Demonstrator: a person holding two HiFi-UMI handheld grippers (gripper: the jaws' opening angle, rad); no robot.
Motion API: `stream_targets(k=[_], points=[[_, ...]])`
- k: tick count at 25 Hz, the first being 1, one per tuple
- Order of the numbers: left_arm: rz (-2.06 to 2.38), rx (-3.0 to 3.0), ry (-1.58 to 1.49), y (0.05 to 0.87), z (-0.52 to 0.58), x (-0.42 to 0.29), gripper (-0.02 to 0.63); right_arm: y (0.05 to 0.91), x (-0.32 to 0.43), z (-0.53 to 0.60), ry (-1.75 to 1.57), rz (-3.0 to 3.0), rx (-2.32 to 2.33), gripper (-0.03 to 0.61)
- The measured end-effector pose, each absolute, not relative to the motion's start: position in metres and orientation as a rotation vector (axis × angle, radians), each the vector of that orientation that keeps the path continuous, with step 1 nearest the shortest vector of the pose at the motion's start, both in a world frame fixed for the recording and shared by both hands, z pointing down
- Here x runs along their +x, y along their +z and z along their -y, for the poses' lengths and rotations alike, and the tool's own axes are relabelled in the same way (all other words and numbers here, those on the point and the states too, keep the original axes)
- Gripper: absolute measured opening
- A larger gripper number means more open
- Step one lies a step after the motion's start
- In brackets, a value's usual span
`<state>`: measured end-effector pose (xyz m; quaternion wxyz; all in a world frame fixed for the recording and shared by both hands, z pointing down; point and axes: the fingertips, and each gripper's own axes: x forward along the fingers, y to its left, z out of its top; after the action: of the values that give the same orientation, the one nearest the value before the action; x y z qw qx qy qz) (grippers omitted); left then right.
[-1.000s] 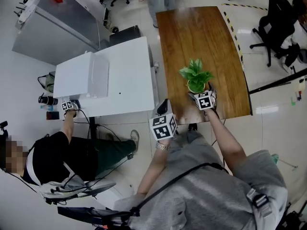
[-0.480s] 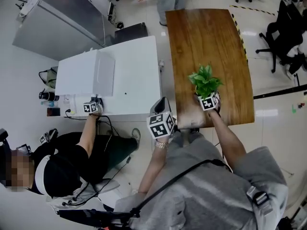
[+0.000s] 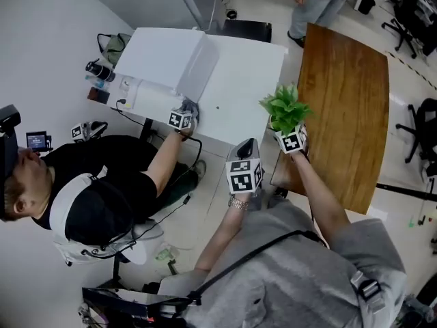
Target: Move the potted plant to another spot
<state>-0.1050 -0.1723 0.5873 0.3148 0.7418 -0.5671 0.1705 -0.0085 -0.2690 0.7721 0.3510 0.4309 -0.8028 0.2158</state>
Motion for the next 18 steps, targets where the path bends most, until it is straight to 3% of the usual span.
stream_targets(k=[6,18], points=[[1.604,1.821,0.421,0.595,0.139,-0.154,0.021,0.781,-0.127,0.281,0.337,2.167,0.837,0.548],[1.592,1.775,0.406,0.606,0.126,-0.187,0.021,0.789,-0.151,0.285,0.354,2.25,0.861,0.583]])
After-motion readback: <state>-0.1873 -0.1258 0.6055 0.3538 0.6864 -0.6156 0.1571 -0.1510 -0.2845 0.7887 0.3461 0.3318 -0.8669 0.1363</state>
